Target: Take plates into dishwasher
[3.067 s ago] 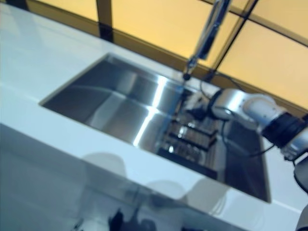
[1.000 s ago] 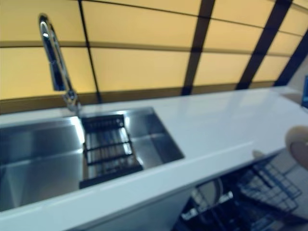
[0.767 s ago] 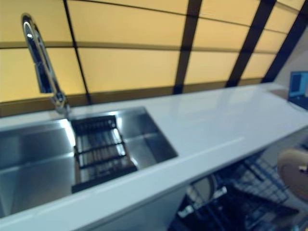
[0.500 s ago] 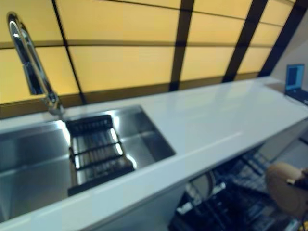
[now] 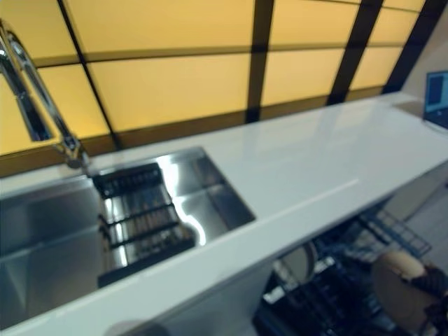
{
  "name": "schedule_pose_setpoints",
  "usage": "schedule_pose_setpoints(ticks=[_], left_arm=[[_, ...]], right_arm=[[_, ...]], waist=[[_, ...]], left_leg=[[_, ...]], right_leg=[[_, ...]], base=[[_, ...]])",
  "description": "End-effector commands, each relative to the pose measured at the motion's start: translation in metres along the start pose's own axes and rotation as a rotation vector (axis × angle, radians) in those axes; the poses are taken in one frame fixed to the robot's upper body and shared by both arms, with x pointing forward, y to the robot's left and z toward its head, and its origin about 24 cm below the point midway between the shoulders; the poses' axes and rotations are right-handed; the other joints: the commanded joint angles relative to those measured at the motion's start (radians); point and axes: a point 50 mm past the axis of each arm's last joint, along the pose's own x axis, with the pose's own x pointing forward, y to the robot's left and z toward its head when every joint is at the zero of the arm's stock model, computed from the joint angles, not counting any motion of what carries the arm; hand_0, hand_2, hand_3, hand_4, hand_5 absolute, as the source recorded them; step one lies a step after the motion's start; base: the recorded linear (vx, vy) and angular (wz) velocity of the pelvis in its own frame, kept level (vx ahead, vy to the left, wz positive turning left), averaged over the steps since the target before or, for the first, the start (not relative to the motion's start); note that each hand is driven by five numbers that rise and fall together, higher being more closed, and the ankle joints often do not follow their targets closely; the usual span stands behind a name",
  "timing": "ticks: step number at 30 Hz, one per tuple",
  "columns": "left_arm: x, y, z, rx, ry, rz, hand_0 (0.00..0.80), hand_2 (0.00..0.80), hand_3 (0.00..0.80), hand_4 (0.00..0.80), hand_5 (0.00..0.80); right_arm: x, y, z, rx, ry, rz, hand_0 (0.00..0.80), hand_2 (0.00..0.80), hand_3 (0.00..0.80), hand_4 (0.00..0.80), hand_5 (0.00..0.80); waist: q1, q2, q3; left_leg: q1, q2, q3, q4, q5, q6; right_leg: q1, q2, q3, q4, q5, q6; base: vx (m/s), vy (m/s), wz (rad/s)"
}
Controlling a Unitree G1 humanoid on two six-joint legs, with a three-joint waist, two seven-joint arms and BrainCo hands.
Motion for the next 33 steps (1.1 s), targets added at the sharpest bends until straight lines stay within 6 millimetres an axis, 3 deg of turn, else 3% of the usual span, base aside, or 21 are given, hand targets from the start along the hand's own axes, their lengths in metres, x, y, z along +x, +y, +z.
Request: schedule_pose_setpoints(ticks=[1, 22, 33], left_arm=[[0.005, -0.026, 0.041, 0.037, -0.113, -0.096, 0.000, 0.000, 0.000, 0.000, 0.000], [0.006, -0.041, 0.035, 0.065, -0.106, -0.176, 0.000, 0.000, 0.000, 0.000, 0.000], [0.007, -0.055, 0.039, -0.019, -0.136, -0.246, 0.000, 0.000, 0.000, 0.000, 0.000]], right_arm=[[0.009, -0.009, 0.032, 0.054, -0.115, -0.093, 0.800, 0.800, 0.800, 0.800, 0.800], [0.026, 0.018, 0.073, 0.025, -0.199, -0.086, 0.800, 0.800, 0.800, 0.800, 0.800], [0.032, 0.027, 0.068, 0.016, -0.150, -0.070, 0.800, 0.800, 0.800, 0.800, 0.800]], waist=[[0.035, -0.036, -0.023], [0.085, 0.042, 0.031], [0.090, 0.077, 0.057]], left_leg=[[0.065, -0.010, -0.043, 0.001, -0.100, 0.020], [0.029, -0.037, -0.106, 0.001, -0.075, 0.013], [0.017, -0.046, -0.111, 0.001, -0.066, 0.006]], right_leg=[[-0.069, -0.026, -0.025, 0.001, 0.094, 0.104], [-0.069, -0.046, -0.064, 0.001, 0.087, 0.089], [-0.080, -0.057, -0.068, 0.001, 0.090, 0.088]], base=[[-0.032, -0.019, 0.04], [-0.024, -0.007, 0.06], [-0.033, 0.018, 0.03]])
